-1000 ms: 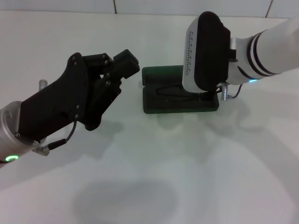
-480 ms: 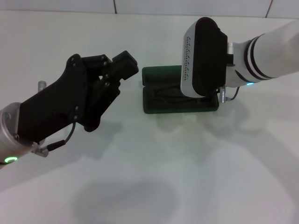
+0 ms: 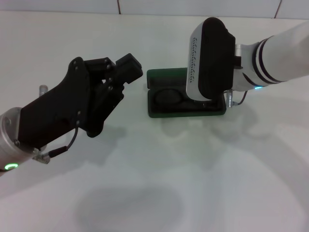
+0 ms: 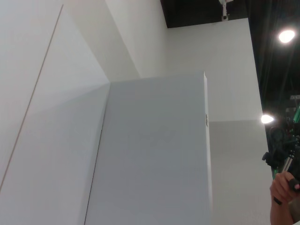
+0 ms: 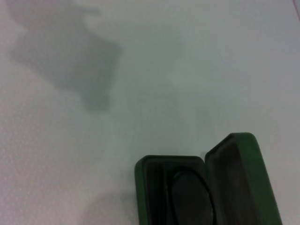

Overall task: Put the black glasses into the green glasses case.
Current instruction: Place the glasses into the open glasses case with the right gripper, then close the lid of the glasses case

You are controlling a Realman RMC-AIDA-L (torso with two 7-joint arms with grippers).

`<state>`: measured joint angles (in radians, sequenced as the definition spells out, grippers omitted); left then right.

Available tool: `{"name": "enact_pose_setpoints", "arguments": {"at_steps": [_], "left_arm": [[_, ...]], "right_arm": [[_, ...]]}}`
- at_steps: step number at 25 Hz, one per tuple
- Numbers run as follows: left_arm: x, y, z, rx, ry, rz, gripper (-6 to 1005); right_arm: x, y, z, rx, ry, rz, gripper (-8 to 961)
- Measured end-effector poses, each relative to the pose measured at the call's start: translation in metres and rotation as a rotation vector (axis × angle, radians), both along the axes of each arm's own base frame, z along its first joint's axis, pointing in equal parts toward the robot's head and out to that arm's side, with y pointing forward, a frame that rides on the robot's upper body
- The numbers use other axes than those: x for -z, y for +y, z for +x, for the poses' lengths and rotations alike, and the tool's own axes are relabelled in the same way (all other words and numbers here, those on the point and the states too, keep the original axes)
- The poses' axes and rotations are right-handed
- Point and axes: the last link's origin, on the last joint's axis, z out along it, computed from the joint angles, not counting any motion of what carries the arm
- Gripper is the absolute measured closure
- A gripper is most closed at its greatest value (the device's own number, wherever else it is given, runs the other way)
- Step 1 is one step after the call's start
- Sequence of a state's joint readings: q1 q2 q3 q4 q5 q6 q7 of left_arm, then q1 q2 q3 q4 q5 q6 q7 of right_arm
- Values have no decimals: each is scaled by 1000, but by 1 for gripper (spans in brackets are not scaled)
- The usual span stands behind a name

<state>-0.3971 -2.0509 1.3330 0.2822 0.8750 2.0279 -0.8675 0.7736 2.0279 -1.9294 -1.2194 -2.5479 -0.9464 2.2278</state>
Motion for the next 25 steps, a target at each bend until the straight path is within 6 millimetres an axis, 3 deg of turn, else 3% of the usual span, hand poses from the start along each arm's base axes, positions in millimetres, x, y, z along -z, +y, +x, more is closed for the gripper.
{"name": "enact_pose_setpoints", "arguments": {"at_steps": [3, 9, 14, 17, 20, 25], "left_arm": [[0, 0, 0, -1, 0, 0, 953], [-3, 0, -3, -10, 1, 7, 952], [-23, 8, -13, -52, -1, 58, 952], [-43, 23, -22, -106, 26, 54, 952], [-57, 53, -19, -139, 94, 7, 952], [-49, 108, 8, -154, 302, -106, 943]], "right_arm": [[0, -1, 0, 2, 5, -1, 705], [-10, -15, 0, 44, 113, 2, 675], [-34, -27, 11, 198, 328, -13, 680], [-51, -39, 26, 273, 442, -86, 683], [-72, -59, 49, 310, 566, -221, 686], [-115, -92, 109, 455, 763, -333, 690]]}}
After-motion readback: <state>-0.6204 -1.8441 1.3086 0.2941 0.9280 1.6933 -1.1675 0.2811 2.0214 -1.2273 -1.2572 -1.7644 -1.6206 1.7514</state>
